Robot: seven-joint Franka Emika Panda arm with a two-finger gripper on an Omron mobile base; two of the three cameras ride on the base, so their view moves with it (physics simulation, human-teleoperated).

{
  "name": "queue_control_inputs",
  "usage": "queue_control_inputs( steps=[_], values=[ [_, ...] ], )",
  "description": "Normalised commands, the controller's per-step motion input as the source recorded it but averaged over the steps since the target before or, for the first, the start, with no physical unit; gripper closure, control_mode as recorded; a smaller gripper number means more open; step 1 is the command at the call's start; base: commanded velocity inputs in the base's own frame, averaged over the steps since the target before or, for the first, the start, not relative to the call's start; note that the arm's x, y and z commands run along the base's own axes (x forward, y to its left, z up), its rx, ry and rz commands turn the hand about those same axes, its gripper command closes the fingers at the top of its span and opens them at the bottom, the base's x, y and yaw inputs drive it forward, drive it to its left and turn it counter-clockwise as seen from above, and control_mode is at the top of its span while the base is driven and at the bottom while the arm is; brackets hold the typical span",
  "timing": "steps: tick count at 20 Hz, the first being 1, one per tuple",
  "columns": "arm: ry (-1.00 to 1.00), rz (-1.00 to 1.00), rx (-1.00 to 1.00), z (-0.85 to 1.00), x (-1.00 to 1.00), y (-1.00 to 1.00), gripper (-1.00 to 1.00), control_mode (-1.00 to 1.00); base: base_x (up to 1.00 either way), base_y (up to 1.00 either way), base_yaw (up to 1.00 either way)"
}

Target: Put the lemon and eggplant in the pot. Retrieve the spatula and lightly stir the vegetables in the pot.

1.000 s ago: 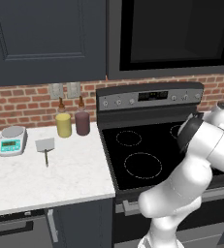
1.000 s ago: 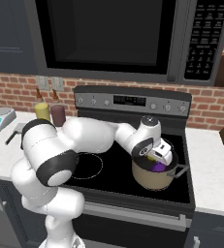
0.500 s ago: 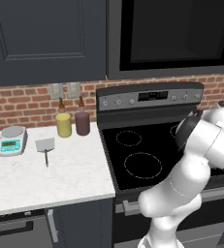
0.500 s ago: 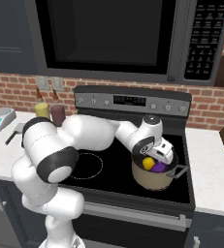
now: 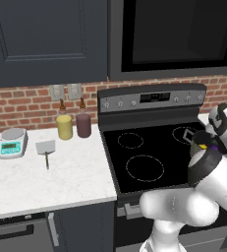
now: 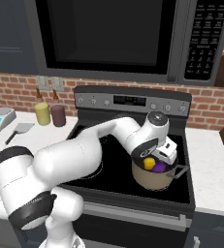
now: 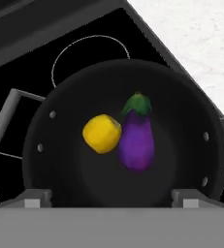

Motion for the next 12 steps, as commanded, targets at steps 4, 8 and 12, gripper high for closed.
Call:
queue_control_inputs(
  steps=[4,8,12],
  values=[
    [-0.19,0.0,0.0,1.0,-0.63,0.81,-1.0,-1.0,0.0,0.0,0.0],
    [-0.05,0.0,0.0,1.0,-0.32,1.0,-1.0,-1.0,0.0,0.0,0.0],
    [0.0,0.02,0.0,0.65,-0.13,1.0,-1.0,-1.0,0.0,0.0,0.0]
  ],
)
